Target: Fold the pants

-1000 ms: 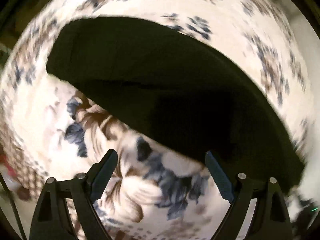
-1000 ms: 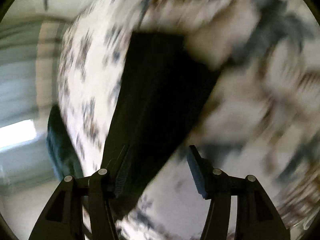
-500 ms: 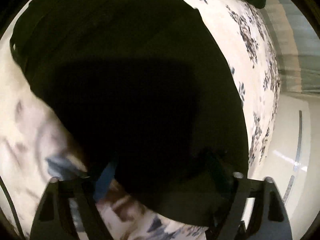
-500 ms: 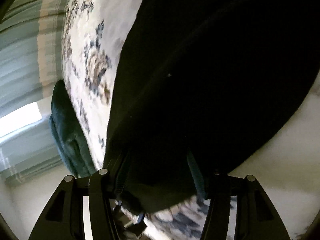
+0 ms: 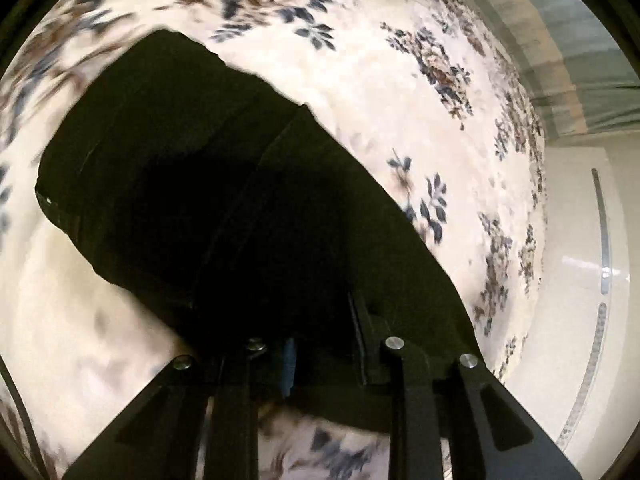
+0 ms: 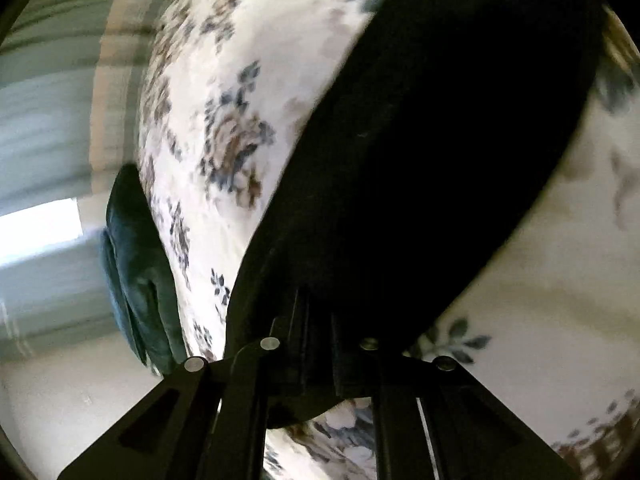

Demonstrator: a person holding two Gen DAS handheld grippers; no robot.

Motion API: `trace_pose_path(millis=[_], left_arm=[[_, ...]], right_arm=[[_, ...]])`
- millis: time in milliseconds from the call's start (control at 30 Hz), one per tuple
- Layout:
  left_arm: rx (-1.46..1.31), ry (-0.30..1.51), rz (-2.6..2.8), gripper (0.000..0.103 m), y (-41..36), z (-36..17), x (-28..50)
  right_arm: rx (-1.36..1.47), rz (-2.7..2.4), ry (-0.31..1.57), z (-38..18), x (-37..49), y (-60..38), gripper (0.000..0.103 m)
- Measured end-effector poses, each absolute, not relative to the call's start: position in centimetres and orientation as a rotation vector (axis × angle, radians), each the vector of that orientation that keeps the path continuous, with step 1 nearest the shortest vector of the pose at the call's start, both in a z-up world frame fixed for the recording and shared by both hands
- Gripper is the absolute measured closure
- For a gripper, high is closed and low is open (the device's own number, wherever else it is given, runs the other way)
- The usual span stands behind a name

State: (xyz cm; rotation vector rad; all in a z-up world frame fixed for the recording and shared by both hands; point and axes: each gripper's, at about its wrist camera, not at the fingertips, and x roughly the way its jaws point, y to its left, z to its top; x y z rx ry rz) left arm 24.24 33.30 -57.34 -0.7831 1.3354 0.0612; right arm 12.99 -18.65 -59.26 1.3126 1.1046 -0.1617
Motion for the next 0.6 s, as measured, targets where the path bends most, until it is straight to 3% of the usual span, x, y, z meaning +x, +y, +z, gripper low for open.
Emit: trace_pose_path(millis=[133,233,333,467,600], left_arm=[[-0.818,1.355,0.054,0.08,34.3,-57.8,24.1],[-0.773,1.35,0.094,0.081,34.3,-57.8,21.1],[-0.779,1.361,0.13,0.082,34.3,-59.1,18.5],[-0.778,1.327,0.145,0.082,34.1,-58.4,16.4],[-0.723,1.34,0.155,0.082,34.2,-58.4,15.2]], right_arm=[[1.303,-0.173,1.152,-61.1,13.6,-18.6,0.093],[1.305,-0.172,1.216,-62.5,13.9,-18.5,0.084],[1.365,-0.171,1.222,-64.2,13.0,-19.0,0.083],[1.373,-0.19,1.151,-63.7,11.2,-19.2,0.094],[1.327,-0.207,1.169,-61.5,7.9,-18.9,0.096]])
